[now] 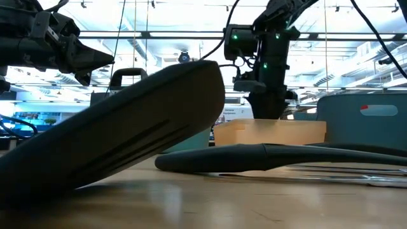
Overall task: Pick & Place Kitchen Items
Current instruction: Adjust the orange bin
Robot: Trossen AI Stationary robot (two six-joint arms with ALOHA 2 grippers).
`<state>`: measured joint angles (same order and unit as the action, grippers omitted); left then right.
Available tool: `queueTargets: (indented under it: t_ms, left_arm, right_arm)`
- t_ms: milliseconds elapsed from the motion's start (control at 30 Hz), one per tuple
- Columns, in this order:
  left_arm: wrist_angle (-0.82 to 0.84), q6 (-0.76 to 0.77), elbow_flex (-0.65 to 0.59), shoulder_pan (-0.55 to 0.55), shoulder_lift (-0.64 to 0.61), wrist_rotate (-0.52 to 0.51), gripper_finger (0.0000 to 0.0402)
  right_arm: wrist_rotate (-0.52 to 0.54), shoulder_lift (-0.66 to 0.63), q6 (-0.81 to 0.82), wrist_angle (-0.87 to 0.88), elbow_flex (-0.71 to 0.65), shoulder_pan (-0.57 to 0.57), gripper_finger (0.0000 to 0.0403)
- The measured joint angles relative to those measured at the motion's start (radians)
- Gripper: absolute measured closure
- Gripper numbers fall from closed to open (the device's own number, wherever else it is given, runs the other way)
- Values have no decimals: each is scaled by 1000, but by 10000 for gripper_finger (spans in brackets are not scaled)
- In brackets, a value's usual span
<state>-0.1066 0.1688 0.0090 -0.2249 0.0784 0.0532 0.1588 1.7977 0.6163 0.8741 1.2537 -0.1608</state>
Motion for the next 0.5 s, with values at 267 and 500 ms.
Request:
queueTargets:
  t_ms: [267, 500]
  left_arm:
    - [2, 2, 0, 0, 0, 0, 388]
    - [6, -2, 0, 0, 0, 0, 388]
  right_arm:
    - [267, -76, -120, 229, 162, 49, 253]
    - [149, -241, -415, 125, 119, 159, 357]
